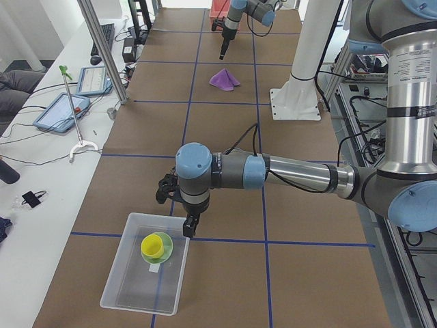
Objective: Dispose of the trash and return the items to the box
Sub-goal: 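Reach the right gripper down to the purple cloth and grasp it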
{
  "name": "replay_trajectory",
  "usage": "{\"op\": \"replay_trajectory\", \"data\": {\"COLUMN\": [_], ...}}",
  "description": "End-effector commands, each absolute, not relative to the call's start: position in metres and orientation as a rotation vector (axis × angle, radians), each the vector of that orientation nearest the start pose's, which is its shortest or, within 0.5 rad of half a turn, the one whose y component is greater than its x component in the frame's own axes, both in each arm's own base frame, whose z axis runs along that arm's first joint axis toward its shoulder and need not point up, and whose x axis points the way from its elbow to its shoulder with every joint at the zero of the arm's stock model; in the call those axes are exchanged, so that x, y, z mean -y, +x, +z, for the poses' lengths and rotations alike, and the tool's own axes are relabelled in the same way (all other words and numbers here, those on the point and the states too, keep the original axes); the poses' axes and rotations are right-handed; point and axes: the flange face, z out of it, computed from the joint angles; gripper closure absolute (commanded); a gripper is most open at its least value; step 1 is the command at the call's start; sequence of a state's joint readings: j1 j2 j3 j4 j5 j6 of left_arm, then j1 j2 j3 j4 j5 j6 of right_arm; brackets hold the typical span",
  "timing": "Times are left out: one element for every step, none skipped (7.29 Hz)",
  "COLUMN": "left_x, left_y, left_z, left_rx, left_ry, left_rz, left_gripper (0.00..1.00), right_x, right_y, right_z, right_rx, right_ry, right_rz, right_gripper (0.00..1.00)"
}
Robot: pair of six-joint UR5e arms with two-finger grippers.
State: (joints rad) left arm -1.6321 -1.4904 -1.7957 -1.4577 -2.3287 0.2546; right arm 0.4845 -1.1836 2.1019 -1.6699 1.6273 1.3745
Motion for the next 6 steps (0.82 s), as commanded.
{"op": "replay_trajectory", "data": {"left_x": [0.45, 0.45, 0.445, 0.444, 0.444, 0.444], "left_y": [-0.093, -0.093, -0.092, -0.092, -0.092, -0.092], "left_z": [0.609, 0.61, 0.614, 0.615, 0.616, 0.616], "left_rx": [-0.748, -0.748, -0.75, -0.751, -0.75, -0.75], "left_ry": [0.131, 0.13, 0.123, 0.12, 0.117, 0.117], "left_rz": [0.189, 0.188, 0.187, 0.184, 0.183, 0.183], "left_gripper": [0.01, 0.01, 0.01, 0.01, 0.01, 0.01], "right_x": [0.341, 0.336, 0.331, 0.331, 0.332, 0.333], "right_y": [-0.473, -0.482, -0.49, -0.491, -0.49, -0.489], "right_z": [0.249, 0.261, 0.264, 0.265, 0.264, 0.265], "right_rx": [0.713, 0.687, 0.675, 0.672, 0.673, 0.671], "right_ry": [0.274, 0.271, 0.293, 0.293, 0.295, 0.298], "right_rz": [0.252, 0.242, 0.236, 0.236, 0.238, 0.24], "right_gripper": [0.0, 0.01, 0.05, 0.17, 0.47, 0.65]}}
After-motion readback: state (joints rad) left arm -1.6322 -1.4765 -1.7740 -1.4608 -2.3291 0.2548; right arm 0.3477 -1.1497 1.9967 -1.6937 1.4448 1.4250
